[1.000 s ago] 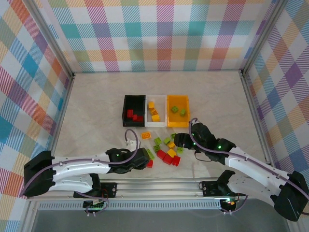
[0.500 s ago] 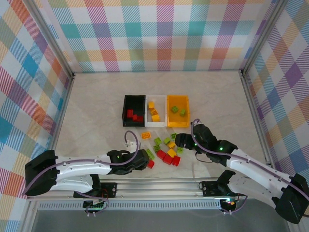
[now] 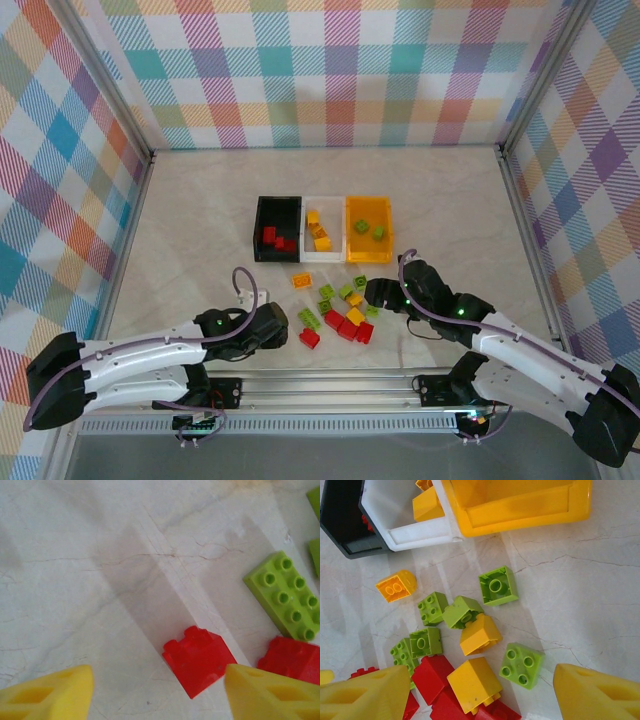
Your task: Sort the legos into containers by color
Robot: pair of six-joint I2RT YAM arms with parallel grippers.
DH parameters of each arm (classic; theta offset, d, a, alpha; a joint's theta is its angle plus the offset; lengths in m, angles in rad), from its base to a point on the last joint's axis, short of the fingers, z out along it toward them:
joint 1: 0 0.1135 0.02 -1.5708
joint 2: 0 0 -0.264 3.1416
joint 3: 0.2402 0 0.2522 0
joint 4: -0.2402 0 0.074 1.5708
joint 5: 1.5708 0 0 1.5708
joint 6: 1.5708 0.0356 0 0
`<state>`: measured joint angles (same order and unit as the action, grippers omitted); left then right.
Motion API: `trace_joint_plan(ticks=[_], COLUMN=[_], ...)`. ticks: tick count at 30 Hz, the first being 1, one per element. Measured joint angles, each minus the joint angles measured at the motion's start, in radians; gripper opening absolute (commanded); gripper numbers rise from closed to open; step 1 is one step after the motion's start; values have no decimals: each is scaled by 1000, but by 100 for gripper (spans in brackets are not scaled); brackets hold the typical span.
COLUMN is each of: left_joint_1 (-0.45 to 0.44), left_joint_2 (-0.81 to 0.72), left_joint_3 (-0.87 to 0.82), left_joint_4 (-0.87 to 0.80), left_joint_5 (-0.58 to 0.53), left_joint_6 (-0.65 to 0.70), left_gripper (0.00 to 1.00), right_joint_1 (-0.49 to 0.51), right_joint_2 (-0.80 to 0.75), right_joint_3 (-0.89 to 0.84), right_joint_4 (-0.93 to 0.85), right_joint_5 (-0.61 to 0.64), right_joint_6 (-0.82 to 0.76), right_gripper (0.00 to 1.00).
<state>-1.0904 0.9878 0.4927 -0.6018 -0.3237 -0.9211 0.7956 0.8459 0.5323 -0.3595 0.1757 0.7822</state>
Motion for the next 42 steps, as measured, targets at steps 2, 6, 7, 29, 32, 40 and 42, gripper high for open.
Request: trace_joint_plan(ticks=[2, 6, 7, 29, 32, 40, 42], left_joint_1=[0, 0, 0, 128, 233, 451, 484], left_joint_2=[29, 150, 180, 114, 97, 427, 528], left_joint_3=[17, 37, 37, 98, 191, 556, 618], left_joint_4=[7, 77, 91, 62, 51, 89, 101], left_joint_5=[17, 47, 53, 53, 53, 15, 11], left_joint_6=[9, 24, 28, 91, 128, 246, 262], left_gripper=[86, 85, 84, 30, 31, 29, 29], right_joint_1=[0, 0, 0, 0, 0, 0, 0], right_joint_2=[0, -5, -8, -64, -64, -64, -66], right_joint_3=[0, 0, -1, -12, -15, -17, -20], right_joint_4=[0, 0, -1, -24, -24, -30, -32], right_joint_5=[0, 2, 4, 26, 26, 43, 45], right_joint_6=[0, 0, 0, 14, 16, 19, 19], right_gripper=[76, 76, 76, 76, 76, 77, 77])
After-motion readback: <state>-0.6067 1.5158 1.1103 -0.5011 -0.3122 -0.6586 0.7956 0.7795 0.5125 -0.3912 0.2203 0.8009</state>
